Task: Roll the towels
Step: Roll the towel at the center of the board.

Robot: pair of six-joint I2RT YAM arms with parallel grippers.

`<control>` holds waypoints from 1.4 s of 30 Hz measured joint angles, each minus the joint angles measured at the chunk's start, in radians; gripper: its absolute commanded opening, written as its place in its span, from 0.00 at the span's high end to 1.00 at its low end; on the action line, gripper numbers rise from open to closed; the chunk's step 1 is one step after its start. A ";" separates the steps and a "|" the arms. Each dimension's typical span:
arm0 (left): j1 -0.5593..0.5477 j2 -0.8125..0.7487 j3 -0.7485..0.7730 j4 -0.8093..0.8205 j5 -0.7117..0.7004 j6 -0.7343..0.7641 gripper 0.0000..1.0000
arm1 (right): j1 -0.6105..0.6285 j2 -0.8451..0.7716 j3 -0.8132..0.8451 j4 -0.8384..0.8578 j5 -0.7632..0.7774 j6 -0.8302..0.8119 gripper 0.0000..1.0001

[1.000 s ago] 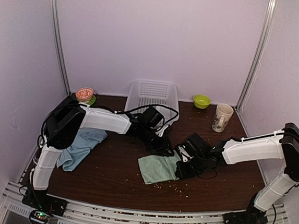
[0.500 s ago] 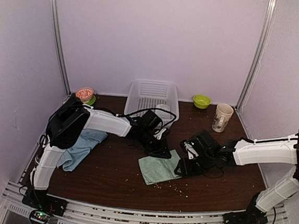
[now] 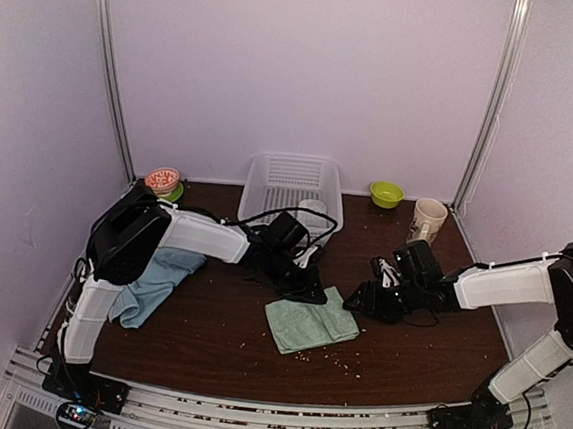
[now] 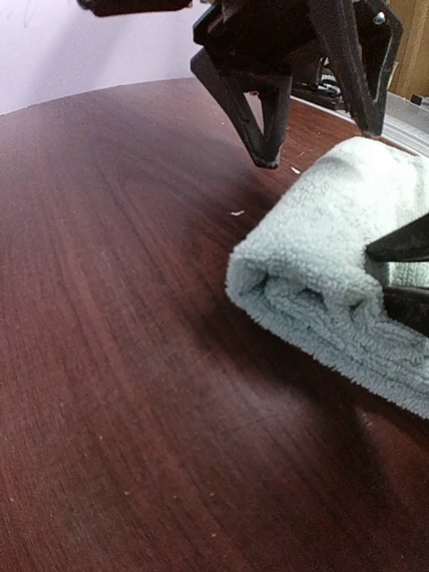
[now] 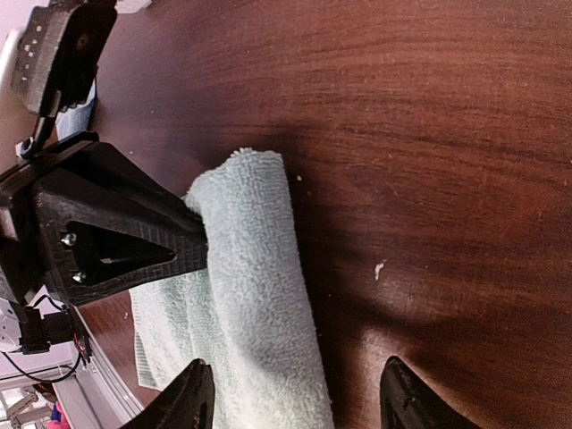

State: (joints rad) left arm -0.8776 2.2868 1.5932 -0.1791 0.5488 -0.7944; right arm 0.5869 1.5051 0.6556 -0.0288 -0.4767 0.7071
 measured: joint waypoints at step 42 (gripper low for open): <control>-0.020 -0.186 -0.147 -0.085 -0.069 0.068 0.72 | 0.098 0.045 0.174 -0.282 0.195 -0.118 1.00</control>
State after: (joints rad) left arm -0.8974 2.1006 1.4460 -0.2646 0.4793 -0.7265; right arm 0.6849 1.5505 0.8299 -0.3103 -0.2813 0.5892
